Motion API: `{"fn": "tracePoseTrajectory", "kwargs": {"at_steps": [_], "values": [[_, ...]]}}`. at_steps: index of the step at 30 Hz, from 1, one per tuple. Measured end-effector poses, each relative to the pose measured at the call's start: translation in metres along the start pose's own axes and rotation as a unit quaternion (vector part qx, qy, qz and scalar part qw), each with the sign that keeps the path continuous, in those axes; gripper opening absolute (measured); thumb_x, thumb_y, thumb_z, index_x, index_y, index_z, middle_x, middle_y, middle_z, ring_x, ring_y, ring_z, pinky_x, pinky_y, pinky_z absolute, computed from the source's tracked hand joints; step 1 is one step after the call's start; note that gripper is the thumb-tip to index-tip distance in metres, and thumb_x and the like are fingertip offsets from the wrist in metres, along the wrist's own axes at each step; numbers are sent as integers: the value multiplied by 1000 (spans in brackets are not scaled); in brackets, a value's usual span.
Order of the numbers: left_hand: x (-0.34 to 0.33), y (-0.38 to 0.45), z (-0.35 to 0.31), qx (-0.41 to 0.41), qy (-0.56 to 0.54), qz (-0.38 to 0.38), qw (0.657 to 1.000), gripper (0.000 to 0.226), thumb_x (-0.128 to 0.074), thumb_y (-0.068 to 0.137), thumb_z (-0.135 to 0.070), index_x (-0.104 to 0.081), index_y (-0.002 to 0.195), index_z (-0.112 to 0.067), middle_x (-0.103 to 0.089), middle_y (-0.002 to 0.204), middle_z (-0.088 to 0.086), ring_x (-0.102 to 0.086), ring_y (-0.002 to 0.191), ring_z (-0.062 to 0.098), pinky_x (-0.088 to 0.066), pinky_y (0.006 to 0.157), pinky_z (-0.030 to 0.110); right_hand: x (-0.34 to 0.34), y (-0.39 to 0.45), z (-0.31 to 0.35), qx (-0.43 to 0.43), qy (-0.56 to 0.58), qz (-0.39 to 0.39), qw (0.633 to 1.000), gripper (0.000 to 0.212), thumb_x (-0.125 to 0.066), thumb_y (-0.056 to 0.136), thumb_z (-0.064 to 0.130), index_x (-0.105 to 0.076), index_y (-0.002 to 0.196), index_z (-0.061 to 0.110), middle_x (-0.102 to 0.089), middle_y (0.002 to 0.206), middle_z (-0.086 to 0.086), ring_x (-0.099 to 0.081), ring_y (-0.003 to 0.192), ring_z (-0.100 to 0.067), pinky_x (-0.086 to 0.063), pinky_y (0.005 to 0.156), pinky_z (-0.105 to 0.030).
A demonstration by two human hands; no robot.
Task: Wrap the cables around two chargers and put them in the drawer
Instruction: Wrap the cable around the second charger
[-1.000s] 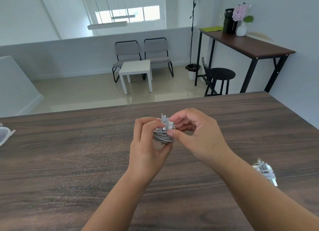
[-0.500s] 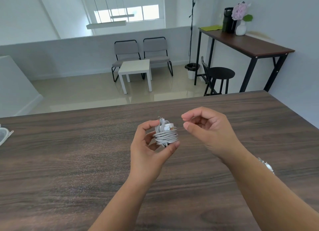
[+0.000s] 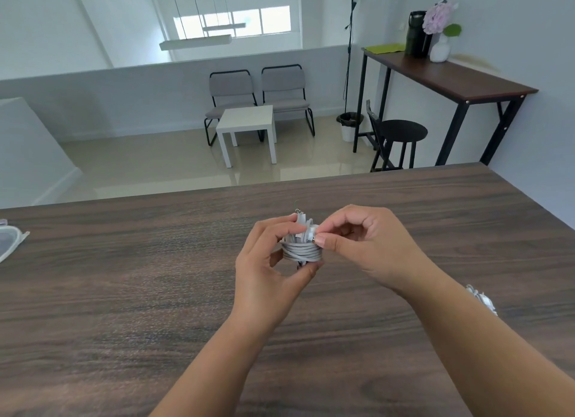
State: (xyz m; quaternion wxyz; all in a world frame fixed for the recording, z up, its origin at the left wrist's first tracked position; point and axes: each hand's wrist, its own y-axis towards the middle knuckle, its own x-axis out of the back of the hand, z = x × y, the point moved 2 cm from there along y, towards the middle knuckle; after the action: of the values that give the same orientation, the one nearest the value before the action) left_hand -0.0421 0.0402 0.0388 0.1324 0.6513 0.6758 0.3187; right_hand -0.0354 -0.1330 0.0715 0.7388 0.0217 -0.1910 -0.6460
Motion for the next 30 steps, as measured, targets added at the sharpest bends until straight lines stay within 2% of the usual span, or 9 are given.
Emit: {"fn": "tracePoseTrajectory", "kwargs": {"at_steps": [4, 7, 11, 13, 15, 19, 23, 26, 30], "values": [[0, 2, 2, -16, 4, 5, 1000, 53, -89, 64, 0, -69, 107, -23, -61, 121, -4, -61, 118, 13, -56, 86, 24, 5, 2, 8, 67, -134, 22, 988, 30, -73, 83, 17, -69, 106, 36, -63, 96, 9, -62, 80, -11, -50, 72, -18], [1, 3, 1, -36, 4, 13, 999, 51, -89, 64, 1, -71, 107, -21, -62, 122, -2, -62, 117, 16, -57, 88, 30, 11, 6, 11, 116, -199, 79, 970, 32, -69, 87, 20, -67, 117, 33, -58, 104, 13, -61, 82, -10, -49, 76, -16], [1, 3, 0, -22, -7, 28, 999, 52, -90, 64, -1, -68, 107, -20, -66, 121, -3, -64, 117, 15, -57, 89, 33, 17, 11, 10, 148, -240, 108, 953, 23, -68, 88, 22, -70, 109, 28, -57, 103, 8, -61, 84, -8, -50, 78, -18], [1, 2, 0, 29, -35, 33, 998, 56, -91, 63, -3, -62, 108, -22, -68, 121, -9, -65, 116, 13, -56, 91, 31, 18, 12, 10, 147, -249, 116, 950, 20, -69, 87, 22, -70, 105, 28, -55, 104, 11, -61, 85, -8, -51, 79, -20], [1, 2, 1, 41, -39, 38, 998, 56, -91, 62, -5, -62, 108, -21, -68, 121, -11, -65, 114, 13, -56, 90, 30, 19, 14, 10, 150, -244, 124, 950, 17, -70, 86, 20, -70, 103, 24, -57, 105, 14, -62, 86, -9, -51, 79, -21], [2, 1, 3, 72, -73, 45, 994, 57, -92, 59, -3, -62, 104, -23, -69, 120, -9, -68, 110, 14, -56, 88, 29, 17, 14, 11, 156, -232, 142, 950, 14, -69, 87, 17, -67, 100, 19, -61, 102, 13, -63, 86, -12, -52, 78, -22], [2, -1, 7, 117, -155, 57, 979, 59, -92, 57, -2, -60, 104, -17, -69, 123, -2, -67, 112, 19, -56, 90, 33, 19, 15, 10, 151, -215, 138, 955, 13, -70, 86, 15, -67, 98, 18, -63, 99, 11, -63, 85, -13, -52, 77, -21], [4, -2, 9, 119, -186, 70, 973, 54, -91, 58, -7, -63, 101, -22, -68, 127, 0, -65, 117, 19, -54, 92, 32, 19, 12, 5, 147, -197, 130, 960, 13, -70, 86, 14, -67, 99, 16, -65, 97, 9, -64, 87, -16, -53, 77, -26], [6, -3, 9, 92, -146, 80, 982, 50, -90, 61, -14, -65, 103, -27, -66, 130, -1, -64, 119, 19, -54, 94, 36, 16, 6, 1, 152, -197, 119, 961, 19, -68, 87, 13, -68, 106, 17, -64, 101, 8, -63, 90, -14, -50, 78, -19]]}}
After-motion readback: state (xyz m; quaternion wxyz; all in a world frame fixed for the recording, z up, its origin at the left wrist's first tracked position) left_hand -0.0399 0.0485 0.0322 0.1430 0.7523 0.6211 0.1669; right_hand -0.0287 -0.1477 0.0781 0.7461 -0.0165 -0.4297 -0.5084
